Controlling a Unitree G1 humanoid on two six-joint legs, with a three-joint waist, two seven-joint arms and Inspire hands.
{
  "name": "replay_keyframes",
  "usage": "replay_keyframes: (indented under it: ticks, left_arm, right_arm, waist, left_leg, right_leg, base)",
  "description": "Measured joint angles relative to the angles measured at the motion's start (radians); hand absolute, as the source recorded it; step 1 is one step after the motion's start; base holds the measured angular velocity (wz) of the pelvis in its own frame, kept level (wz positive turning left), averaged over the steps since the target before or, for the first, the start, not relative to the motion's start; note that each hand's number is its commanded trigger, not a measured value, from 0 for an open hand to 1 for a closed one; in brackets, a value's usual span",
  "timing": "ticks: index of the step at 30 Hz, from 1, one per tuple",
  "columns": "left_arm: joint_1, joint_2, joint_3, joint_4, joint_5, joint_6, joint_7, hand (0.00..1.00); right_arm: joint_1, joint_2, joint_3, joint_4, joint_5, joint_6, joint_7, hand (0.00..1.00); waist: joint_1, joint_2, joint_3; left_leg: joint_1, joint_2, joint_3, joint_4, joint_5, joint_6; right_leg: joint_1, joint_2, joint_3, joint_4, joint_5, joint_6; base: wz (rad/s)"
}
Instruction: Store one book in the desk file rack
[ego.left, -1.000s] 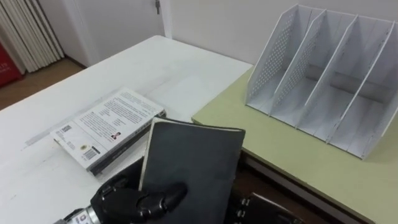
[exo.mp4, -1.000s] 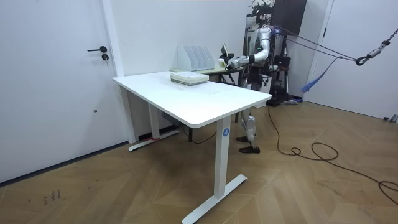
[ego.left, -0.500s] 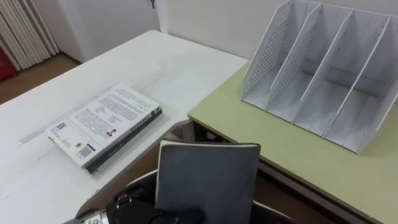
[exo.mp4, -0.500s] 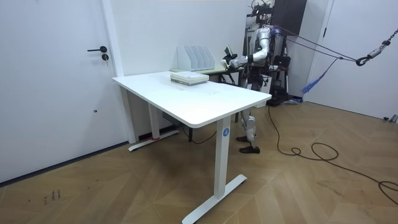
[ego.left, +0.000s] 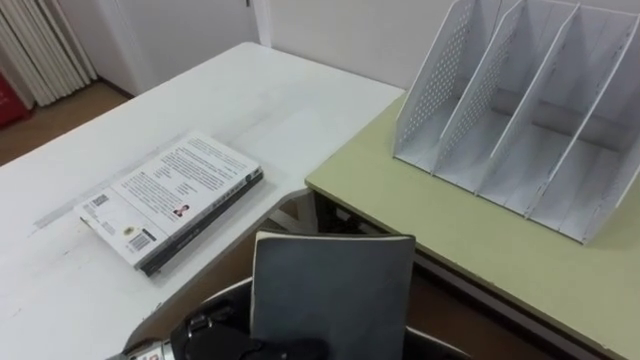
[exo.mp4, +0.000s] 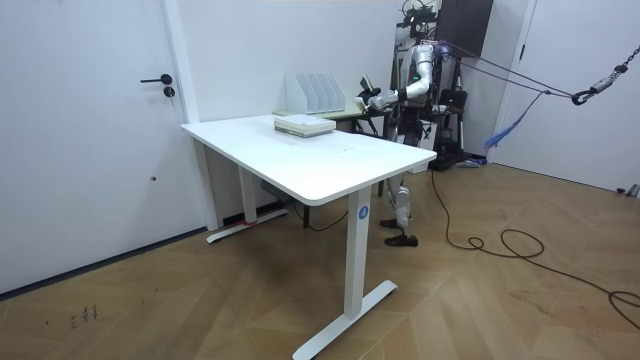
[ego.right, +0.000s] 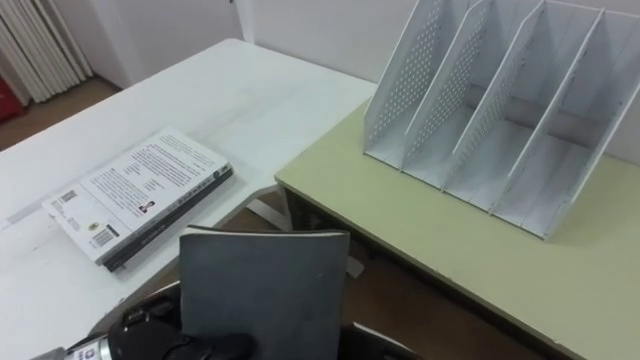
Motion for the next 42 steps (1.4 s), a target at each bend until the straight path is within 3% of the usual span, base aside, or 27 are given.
replay_keyframes:
  ticks: [3,6,13,19,26,32,40,42]
  left_arm:
    - [-0.002,0.0,0.0,0.008,-0.02,-0.001,0.007,0.0]
    - [-0.011,0.0,0.004,0.02,-0.029,-0.013,0.009,0.0]
    - [-0.014,0.0,0.005,0.044,-0.027,-0.036,0.012,0.0]
    - [-0.014,-0.005,0.005,0.164,-0.023,-0.061,0.055,0.0]
    - [0.007,-0.016,0.048,0.262,0.06,-0.082,0.107,0.0]
    - [0.057,-0.065,0.043,0.335,0.158,-0.09,0.16,0.0]
    - [0.139,-0.109,0.042,0.413,0.189,-0.106,0.173,0.0]
    - [0.168,-0.122,0.042,0.434,0.228,-0.112,0.205,0.0]
  right_arm:
    - [-0.002,0.0,0.001,0.0,0.019,-0.002,0.0,1.0]
    - [-0.002,-0.004,0.005,0.0,0.028,-0.001,0.0,1.0]
    - [-0.023,-0.009,-0.006,0.0,0.029,-0.001,-0.015,1.0]
    - [-0.064,-0.017,-0.023,0.0,0.029,-0.01,-0.057,1.0]
    - [-0.095,-0.016,-0.124,-0.001,0.03,-0.02,-0.134,1.0]
    - [-0.113,-0.012,-0.144,-0.003,0.025,-0.058,-0.234,1.0]
    - [-0.134,0.002,-0.217,-0.063,-0.011,-0.075,-0.365,1.0]
    - [-0.139,0.027,-0.244,-0.086,-0.013,-0.097,-0.431,1.0]
  waist:
    - [0.0,-0.005,0.0009]
    - [0.002,-0.017,-0.0033]
    - [-0.002,-0.031,-0.0008]
    - [-0.003,-0.03,-0.0003]
    - [-0.008,-0.046,0.0017]
    - [-0.02,-0.06,-0.0032]
    - [-0.045,-0.056,-0.0019]
    - [-0.061,-0.057,-0.0023]
  left_leg:
    - [0.003,-0.002,0.0,0.0,0.0,0.0]
    - [0.005,-0.002,-0.001,0.001,0.0,0.0]
    - [0.011,-0.002,-0.002,-0.005,0.0,0.0]
    - [0.04,-0.002,0.0,-0.021,0.0,0.0]
    - [0.056,-0.003,0.003,-0.033,0.001,0.0]
    - [0.078,-0.004,-0.006,-0.038,0.001,0.0]
    - [0.099,-0.005,-0.007,-0.055,0.002,0.001]
    - [0.11,-0.006,-0.006,-0.067,0.002,0.0]
  right_leg:
    - [-0.003,-0.002,0.003,0.011,-0.005,0.001]
    - [-0.002,-0.003,0.003,0.013,-0.005,0.001]
    - [0.003,-0.003,-0.002,0.012,-0.005,0.001]
    - [0.028,-0.002,-0.002,0.003,-0.007,0.0]
    - [0.042,-0.002,-0.003,-0.007,-0.007,0.001]
    - [0.076,-0.001,-0.011,-0.039,-0.005,0.005]
    - [0.102,0.0,-0.015,-0.044,-0.005,0.007]
    - [0.107,0.001,-0.015,-0.045,-0.005,0.007]
  base:
    - [-0.02]
    - [0.0]
    - [0.0]
    - [0.0]
    - [-0.01]
    - [0.06]
    - [0.01]
    - [0.0]
